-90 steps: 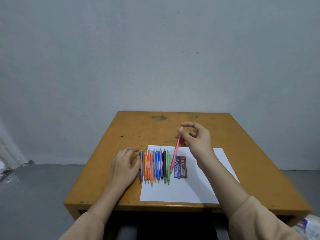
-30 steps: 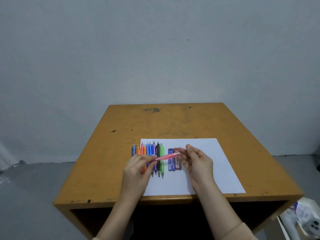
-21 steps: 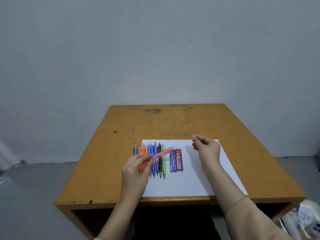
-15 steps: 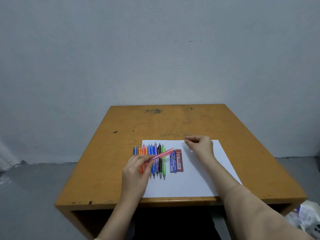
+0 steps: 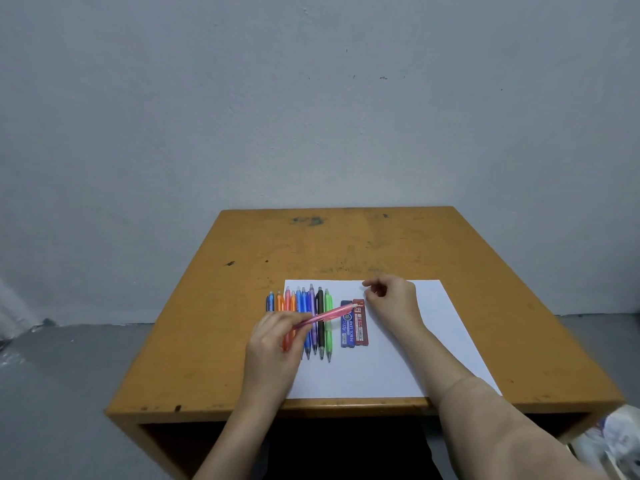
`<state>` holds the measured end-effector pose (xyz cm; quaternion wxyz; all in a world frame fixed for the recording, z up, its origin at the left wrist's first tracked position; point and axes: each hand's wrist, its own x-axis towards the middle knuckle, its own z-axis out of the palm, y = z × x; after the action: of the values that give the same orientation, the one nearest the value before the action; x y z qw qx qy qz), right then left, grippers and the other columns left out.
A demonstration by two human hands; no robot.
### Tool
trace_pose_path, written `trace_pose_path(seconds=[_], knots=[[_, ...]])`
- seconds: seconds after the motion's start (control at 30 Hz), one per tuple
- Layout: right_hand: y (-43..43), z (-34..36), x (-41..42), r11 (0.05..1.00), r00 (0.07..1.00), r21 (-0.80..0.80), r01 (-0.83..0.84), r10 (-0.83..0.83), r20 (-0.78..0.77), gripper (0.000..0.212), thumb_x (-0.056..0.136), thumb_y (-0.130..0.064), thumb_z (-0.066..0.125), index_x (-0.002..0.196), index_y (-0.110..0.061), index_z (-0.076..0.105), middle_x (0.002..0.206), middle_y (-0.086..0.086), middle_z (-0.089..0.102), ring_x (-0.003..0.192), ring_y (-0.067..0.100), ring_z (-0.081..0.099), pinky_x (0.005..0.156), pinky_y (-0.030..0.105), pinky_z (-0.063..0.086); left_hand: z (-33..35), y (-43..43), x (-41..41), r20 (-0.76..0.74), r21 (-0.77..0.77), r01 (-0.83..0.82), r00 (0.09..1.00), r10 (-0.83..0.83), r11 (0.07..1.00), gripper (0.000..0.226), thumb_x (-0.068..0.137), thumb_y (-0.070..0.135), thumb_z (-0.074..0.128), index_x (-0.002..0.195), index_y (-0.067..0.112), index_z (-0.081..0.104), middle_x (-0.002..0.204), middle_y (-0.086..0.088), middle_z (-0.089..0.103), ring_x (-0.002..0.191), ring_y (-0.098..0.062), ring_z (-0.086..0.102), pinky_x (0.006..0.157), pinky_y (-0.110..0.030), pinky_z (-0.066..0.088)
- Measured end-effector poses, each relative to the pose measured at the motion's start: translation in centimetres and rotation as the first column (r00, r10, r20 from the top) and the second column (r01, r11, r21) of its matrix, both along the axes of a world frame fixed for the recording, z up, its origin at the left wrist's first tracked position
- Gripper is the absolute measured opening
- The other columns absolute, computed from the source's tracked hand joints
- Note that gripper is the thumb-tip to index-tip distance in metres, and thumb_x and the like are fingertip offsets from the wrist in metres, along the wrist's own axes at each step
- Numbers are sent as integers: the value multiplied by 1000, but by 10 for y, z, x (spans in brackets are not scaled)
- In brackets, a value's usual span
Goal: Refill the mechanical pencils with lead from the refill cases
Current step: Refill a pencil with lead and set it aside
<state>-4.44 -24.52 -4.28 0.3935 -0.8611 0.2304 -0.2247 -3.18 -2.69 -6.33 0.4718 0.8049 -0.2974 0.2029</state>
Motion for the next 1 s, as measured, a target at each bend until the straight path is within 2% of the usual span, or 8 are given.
trace_pose_path(seconds=[0.13,0.3,0.37,0.47,0.57,0.67,0.8,1.0], knots=[[-1,-2,1,1000,1000,-19,-8,8,-8,23,81,1,55,92,-9,73,75,-2,61,69,8,53,59,3,37,-1,0,0,14,9,0,1000,0,1000,20,79,13,74,98,16,73,92,11,67,91,-3,59,75,-36,56],[-2,4,-2,997,999,74,13,-16,34,20,85,-4,56,95,-12,72,73,-1,63,64,3,53,56,3,38,-1,-1,-1,28,16,-17,999,17,1000,21,78,12,76,97,20,72,91,17,63,90,3,55,77,-37,53],[-4,8,-5,991,997,133,27,-36,66,21,88,-5,55,95,-16,71,77,0,65,66,7,56,56,7,39,-1,-1,-1,28,18,-24,999,24,1000,22,77,12,76,97,21,72,91,19,63,91,3,54,79,-35,51],[-6,18,-9,966,992,258,-11,-23,128,19,88,-4,58,94,-15,72,78,-1,68,74,13,62,68,20,45,-1,0,-1,31,24,-35,999,34,999,22,78,15,75,98,21,72,92,19,63,92,3,55,81,-33,50],[0,29,-19,934,985,344,-99,42,170,16,86,-2,63,89,-14,73,73,4,69,67,13,62,65,23,49,-2,0,0,40,25,-35,999,34,999,22,77,14,76,98,20,72,92,19,63,92,3,55,81,-32,49],[11,36,-32,903,977,393,-174,108,183,16,85,-4,66,84,-19,72,74,6,71,68,12,64,63,19,51,-1,0,-1,37,18,-36,999,35,999,22,77,15,76,98,20,72,92,18,65,90,2,56,81,-31,49],[22,35,-43,895,982,407,-182,140,130,11,89,-11,63,88,-17,72,81,0,72,72,8,65,58,12,50,0,0,-1,42,5,-37,998,37,999,22,77,15,75,98,19,72,91,16,66,90,2,57,80,-30,50],[30,32,-49,895,985,412,-171,139,106,12,90,-17,63,91,-10,73,82,2,72,69,5,64,58,14,48,1,1,-3,77,-18,-12,997,13,1000,22,77,13,75,98,19,72,91,17,65,89,3,56,75,-35,52]])
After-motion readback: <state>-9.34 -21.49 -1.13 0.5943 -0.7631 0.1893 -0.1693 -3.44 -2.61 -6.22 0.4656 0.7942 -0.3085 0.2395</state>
